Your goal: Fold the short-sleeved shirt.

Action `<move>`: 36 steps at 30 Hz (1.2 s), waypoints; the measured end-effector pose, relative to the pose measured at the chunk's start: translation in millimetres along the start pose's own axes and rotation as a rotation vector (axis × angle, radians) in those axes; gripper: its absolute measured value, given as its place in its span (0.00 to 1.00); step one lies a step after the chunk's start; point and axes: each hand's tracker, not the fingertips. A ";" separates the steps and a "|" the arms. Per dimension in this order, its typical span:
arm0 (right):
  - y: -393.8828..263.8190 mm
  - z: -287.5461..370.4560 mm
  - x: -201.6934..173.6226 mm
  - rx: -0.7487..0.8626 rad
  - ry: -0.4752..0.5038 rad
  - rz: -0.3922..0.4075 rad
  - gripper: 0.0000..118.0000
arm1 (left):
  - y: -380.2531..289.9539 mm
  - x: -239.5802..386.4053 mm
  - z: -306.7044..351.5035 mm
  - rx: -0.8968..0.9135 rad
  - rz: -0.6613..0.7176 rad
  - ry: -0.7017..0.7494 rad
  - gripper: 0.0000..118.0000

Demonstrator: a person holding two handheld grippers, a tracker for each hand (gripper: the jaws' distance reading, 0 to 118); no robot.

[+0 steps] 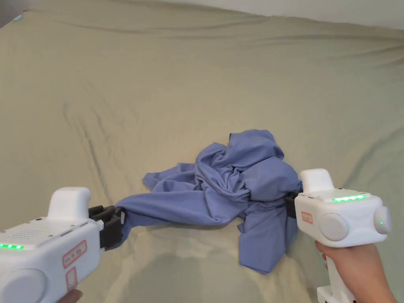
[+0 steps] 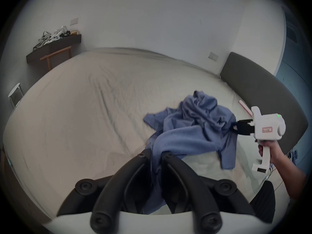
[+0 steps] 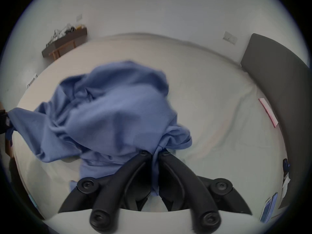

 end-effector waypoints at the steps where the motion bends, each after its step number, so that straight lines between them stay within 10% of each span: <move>1: 5.5 16.0 6.3 0.031 0.005 -0.026 0.08 | 7.6 -1.0 6.9 0.029 0.000 0.003 0.08; 16: 65.7 271.5 62.1 0.593 -0.047 -0.187 0.08 | 126.5 4.4 141.1 0.425 0.095 -0.044 0.08; 36: 158.2 402.9 53.7 0.921 -0.261 -0.051 0.08 | 258.8 59.3 228.4 0.641 -0.150 0.008 0.08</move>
